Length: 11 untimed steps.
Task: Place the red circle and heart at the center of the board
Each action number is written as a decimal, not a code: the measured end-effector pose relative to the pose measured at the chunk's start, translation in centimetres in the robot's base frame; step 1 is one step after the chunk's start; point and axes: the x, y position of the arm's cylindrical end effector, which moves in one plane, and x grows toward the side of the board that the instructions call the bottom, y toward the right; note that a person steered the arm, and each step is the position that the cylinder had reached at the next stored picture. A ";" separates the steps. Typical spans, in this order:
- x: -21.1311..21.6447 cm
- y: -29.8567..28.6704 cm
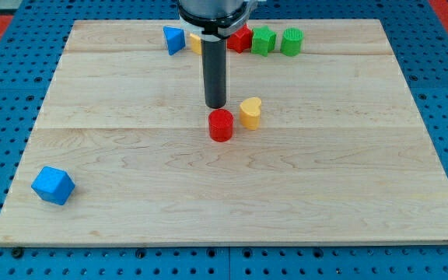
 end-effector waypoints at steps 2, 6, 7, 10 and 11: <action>-1.3 -1.0; 3.0 5.6; 1.1 1.1; 5.4 2.2; 3.6 3.5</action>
